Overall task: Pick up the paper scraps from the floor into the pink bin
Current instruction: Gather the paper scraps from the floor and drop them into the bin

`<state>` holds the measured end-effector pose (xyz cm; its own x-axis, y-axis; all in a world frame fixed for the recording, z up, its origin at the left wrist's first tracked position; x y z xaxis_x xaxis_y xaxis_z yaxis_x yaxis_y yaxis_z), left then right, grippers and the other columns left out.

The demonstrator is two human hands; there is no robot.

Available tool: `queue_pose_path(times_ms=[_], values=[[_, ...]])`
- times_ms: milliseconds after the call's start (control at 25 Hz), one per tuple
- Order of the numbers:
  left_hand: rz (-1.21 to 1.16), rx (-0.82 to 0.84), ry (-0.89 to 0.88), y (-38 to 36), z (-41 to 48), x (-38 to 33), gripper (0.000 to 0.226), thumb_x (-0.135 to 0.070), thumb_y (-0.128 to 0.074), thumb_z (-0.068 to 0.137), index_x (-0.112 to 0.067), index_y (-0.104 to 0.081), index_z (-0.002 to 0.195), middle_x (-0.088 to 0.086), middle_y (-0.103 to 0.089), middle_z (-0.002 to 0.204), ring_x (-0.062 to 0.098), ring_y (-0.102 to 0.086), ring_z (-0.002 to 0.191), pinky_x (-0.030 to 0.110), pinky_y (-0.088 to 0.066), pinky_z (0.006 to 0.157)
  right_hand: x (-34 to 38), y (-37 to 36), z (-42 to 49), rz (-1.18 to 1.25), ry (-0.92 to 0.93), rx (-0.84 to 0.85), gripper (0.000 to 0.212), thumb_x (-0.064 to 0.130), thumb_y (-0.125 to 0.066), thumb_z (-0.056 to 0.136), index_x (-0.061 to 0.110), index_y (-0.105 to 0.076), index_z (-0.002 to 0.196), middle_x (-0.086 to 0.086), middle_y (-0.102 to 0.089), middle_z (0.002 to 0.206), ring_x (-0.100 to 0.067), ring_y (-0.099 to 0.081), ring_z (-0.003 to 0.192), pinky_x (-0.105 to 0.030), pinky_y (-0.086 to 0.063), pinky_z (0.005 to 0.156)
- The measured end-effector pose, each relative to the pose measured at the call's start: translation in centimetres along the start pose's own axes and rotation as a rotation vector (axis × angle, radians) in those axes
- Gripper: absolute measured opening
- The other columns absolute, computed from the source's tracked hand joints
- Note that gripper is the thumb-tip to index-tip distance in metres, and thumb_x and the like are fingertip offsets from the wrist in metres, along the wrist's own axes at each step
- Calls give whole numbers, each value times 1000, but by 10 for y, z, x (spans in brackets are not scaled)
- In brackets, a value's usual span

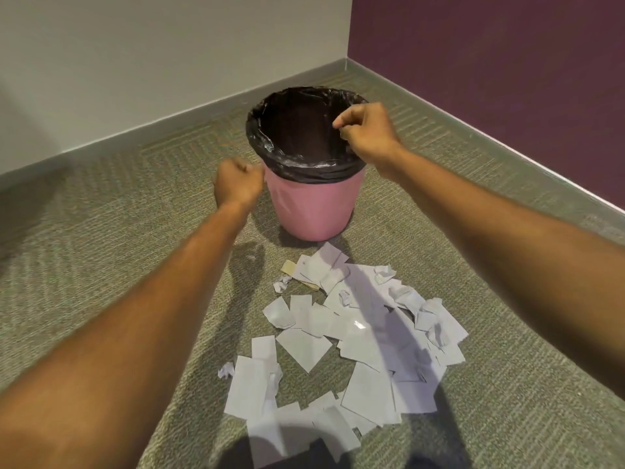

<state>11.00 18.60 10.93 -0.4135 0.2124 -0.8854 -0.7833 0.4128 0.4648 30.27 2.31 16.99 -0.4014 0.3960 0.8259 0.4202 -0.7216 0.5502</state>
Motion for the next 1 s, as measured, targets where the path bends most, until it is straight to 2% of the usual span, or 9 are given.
queue_pose_path(times_ms=[120, 240, 320, 440, 560, 680, 800, 920, 1000], values=[[216, 260, 49, -33, -35, 69, 4, -9, -62, 87, -5, -61, 90, 18, -66, 93, 30, -67, 85, 46, -58, 80, 14, 8, -33, 55, 163, -49, 22, 2, -57, 85, 18, -71, 81, 2, -71, 80, -10, -67, 76, -28, -57, 69], [617, 571, 7, -65, -85, 133, 48, -24, -71, 84, -10, -52, 127, 20, -50, 127, 38, -55, 113, 49, -52, 91, -21, -22, -82, -57, 174, 220, 22, 1, -61, 85, 22, -67, 79, 6, -67, 74, -2, -63, 68, -25, -54, 64], [855, 705, -46, -77, -112, 165, 76, -37, -72, 82, -20, -33, 145, 18, -30, 147, 39, -37, 132, 54, -43, 102, -72, -56, -118, -301, 106, 494, 15, 10, -68, 86, 18, -67, 99, -1, -66, 97, -13, -64, 90, -37, -56, 81], [989, 740, -95, -88, -116, 187, 94, -44, -73, 78, -29, -16, 151, 17, -6, 158, 39, -14, 145, 61, -32, 109, -146, -95, -147, -637, -5, 786, 74, 33, -76, 83, 16, -39, 145, -12, -41, 146, -29, -43, 132, -43, -40, 108], [1013, 760, -115, -105, -101, 188, 111, -52, -74, 73, -37, 2, 153, 12, 14, 162, 38, 3, 149, 64, -22, 112, -174, -122, -137, -776, 22, 826, 101, 42, -79, 77, 24, -16, 154, -11, -14, 163, -36, -23, 146, -51, -31, 115], [1048, 876, -115, -124, -98, 199, 129, -69, -74, 60, -43, 14, 150, 9, 29, 159, 38, 16, 148, 69, -14, 111, -188, -152, -120, -904, 95, 895, 119, 56, -80, 67, 33, -3, 155, -9, 0, 165, -39, -14, 148, -59, -29, 113], [1124, 921, -121, -131, -114, 219, 141, -80, -72, 48, -38, 17, 149, 15, 30, 158, 42, 21, 146, 75, -9, 107, -205, -187, -121, -988, 100, 1044, 134, 71, -79, 54, 41, 7, 152, -8, 12, 164, -41, -6, 149, -65, -26, 112], [1147, 885, -160, -137, -134, 223, 139, -75, -74, 55, -27, 14, 152, 21, 24, 158, 46, 17, 146, 76, -9, 107, -217, -208, -139, -1053, 144, 1078, 132, 63, -82, 59, 35, 6, 154, -14, 17, 162, -50, 0, 147, -69, -28, 108], [1118, 852, -167, -140, -143, 218, 127, -63, -77, 63, -21, 3, 153, 22, 13, 160, 46, 9, 147, 73, -17, 109, -212, -210, -150, -1036, 173, 1027, 121, 49, -84, 65, 28, -5, 155, -17, 5, 162, -52, -10, 143, -64, -39, 102]])
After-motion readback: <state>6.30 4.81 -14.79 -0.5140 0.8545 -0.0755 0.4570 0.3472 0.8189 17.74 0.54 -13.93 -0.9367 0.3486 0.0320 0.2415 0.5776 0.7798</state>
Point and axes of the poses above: each hand's wrist, its own z-axis towards the middle knuckle, its own y-axis out of the back of the hand, x = y × z, the point moved 8 cm from there along z, towards the middle knuckle
